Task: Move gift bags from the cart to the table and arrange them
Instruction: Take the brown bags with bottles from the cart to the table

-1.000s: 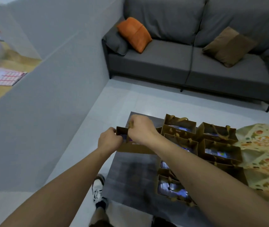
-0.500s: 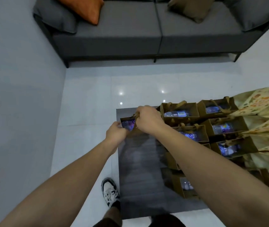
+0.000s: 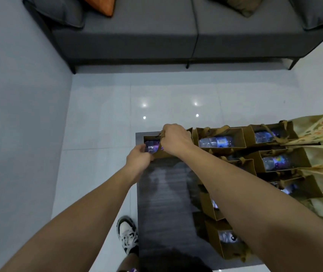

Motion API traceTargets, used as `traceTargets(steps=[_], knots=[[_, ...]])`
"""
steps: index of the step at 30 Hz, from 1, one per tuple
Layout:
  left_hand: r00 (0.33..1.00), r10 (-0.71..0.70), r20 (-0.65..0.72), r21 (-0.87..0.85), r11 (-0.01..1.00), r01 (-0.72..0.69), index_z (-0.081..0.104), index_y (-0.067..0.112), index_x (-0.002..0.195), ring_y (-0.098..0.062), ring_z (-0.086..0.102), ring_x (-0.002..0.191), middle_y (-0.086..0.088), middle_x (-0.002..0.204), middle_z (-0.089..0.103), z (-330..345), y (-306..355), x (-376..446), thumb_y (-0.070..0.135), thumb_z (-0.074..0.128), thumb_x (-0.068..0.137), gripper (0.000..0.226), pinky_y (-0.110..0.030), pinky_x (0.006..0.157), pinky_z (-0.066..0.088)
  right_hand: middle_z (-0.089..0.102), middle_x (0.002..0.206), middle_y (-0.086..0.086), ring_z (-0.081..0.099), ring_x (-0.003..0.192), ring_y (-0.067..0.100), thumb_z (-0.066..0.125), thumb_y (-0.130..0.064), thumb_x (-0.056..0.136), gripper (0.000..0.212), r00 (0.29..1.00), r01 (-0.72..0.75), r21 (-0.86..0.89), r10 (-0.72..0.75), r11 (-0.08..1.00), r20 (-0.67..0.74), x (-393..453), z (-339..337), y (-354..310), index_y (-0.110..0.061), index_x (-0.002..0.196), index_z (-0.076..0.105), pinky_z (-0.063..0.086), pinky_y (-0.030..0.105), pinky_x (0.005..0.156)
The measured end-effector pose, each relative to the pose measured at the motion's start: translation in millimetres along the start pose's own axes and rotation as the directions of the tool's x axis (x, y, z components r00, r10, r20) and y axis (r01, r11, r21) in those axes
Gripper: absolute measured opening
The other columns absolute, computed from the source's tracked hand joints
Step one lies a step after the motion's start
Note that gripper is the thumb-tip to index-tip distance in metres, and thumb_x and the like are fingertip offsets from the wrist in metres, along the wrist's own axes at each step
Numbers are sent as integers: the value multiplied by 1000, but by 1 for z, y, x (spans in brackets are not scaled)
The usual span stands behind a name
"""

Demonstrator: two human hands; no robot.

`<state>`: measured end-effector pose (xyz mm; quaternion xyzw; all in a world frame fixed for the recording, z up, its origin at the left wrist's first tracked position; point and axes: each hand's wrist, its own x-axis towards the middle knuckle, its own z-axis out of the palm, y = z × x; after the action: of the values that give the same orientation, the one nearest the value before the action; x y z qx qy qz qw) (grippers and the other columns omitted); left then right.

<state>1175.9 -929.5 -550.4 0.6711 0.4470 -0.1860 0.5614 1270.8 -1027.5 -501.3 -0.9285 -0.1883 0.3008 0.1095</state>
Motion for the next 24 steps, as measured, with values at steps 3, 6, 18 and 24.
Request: traceTargets(steps=[3, 6, 18, 24], knots=[[999, -6, 42, -13, 1000, 6, 47, 16, 146, -26, 54, 121, -3, 140, 55, 0, -2, 11, -1, 62, 90, 61, -44, 108, 47, 57, 105, 6, 53, 98, 25, 60, -13, 93, 19, 1000, -22, -23, 23, 999, 22, 7, 12, 10, -14, 111, 58, 38, 39, 85], [998, -33, 59, -60, 998, 37, 52, 14, 138, -23, 55, 113, -3, 128, 58, 1, -4, 14, -2, 61, 90, 51, -41, 105, 49, 55, 108, 5, 52, 100, 24, 67, -19, 90, 30, 999, -37, -19, 37, 999, 12, 10, 22, 21, -15, 118, 58, 41, 40, 88], [968, 252, -9, 399, 888, -228, 57, 15, 138, -31, 57, 122, -11, 135, 61, -4, 34, -44, 15, 59, 95, 42, -32, 97, 46, 52, 132, 8, 43, 125, 31, 63, -23, 88, 55, 1000, -10, -1, 10, 1000, -25, -35, -5, 37, -21, 141, 48, 38, 46, 99], [845, 521, 117, 587, 650, -482, 54, 17, 140, -30, 63, 106, -11, 132, 62, -7, 85, -87, 17, 60, 92, 48, -27, 78, 44, 51, 133, 8, 42, 126, 33, 64, -20, 84, 53, 977, -151, 19, 152, 988, -148, -126, -39, 51, -23, 134, 50, 37, 50, 100]])
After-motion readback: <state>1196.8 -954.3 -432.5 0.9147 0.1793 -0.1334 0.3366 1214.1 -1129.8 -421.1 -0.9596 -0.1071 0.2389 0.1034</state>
